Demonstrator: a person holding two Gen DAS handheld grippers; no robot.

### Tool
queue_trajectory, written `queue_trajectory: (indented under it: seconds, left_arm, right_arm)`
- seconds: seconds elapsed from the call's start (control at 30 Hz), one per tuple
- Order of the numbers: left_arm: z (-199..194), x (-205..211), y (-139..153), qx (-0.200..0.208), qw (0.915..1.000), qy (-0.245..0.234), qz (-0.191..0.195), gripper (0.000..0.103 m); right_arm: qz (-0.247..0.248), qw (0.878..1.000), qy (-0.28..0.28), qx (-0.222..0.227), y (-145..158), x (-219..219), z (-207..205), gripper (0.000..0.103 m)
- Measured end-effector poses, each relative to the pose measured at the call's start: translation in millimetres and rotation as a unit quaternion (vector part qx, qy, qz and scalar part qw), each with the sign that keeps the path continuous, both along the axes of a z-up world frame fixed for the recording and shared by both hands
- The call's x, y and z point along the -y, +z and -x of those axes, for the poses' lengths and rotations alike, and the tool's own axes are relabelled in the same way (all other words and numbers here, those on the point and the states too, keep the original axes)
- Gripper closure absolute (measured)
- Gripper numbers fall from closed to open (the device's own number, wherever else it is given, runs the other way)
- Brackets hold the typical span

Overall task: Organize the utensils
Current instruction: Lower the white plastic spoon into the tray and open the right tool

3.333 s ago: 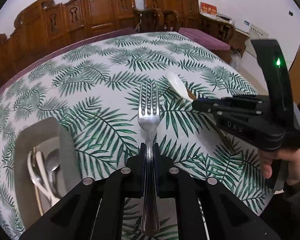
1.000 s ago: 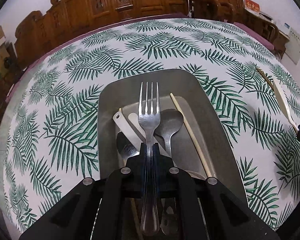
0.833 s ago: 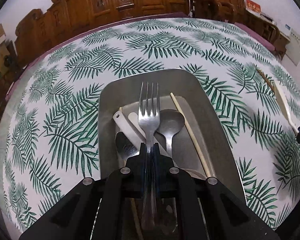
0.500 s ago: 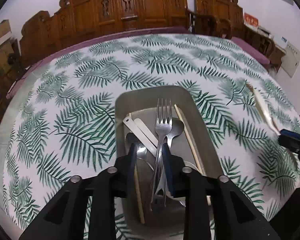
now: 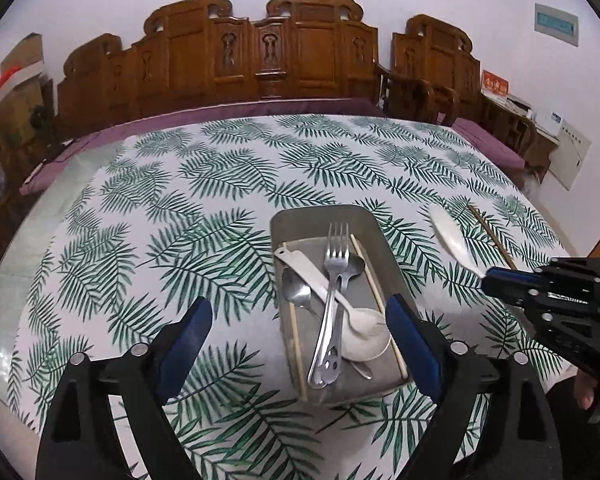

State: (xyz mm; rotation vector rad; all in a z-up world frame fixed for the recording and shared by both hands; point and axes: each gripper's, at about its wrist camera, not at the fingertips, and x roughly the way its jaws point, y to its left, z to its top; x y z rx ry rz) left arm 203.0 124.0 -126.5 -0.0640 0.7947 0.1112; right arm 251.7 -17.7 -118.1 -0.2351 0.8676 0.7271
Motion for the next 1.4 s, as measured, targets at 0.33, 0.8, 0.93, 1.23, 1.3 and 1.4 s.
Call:
queue_trajectory:
  seconds: [0.33, 0.8, 0.93, 1.23, 1.3, 1.4]
  left_arm:
    - [29.0, -22.6, -4.2, 0.003, 0.9996, 0.02, 0.02, 0.017]
    - [40.6, -42.4, -14.3, -0.015, 0.9988, 0.04, 0.022, 0.015]
    - [40.0, -39.2, -13.2, -0.015, 0.9991, 0.034, 0.021, 0.012]
    - [39.9, -33.1, -12.5, -0.008, 0.9993, 0.028, 0.024, 0.009]
    - [39.3, -29.9, -12.1, -0.006, 0.9994, 0.026, 0.024, 0.009]
    - [38.8, -22.9, -11.0, -0.003, 0.9994, 0.022, 0.024, 0.008]
  right_arm:
    - [-0.003, 1.0, 0.023, -0.018, -7.5, -41.1, -3.4, 0.094]
    - [0.0, 0.998, 0.026, -0.062, -34.0, -99.6, -28.2, 0.094]
    - [-0.003, 0.997, 0.008, -0.081, -44.3, -102.1, -38.2, 0.094]
    - [-0.029, 0.995, -0.004, -0.097, -49.3, -94.0, -42.0, 0.092]
    - [-0.033, 0.995, -0.004, -0.093, -46.3, -89.1, -42.1, 0.092]
    - [-0.039, 0.996, -0.003, -0.081, -38.7, -76.0, -40.9, 0.092]
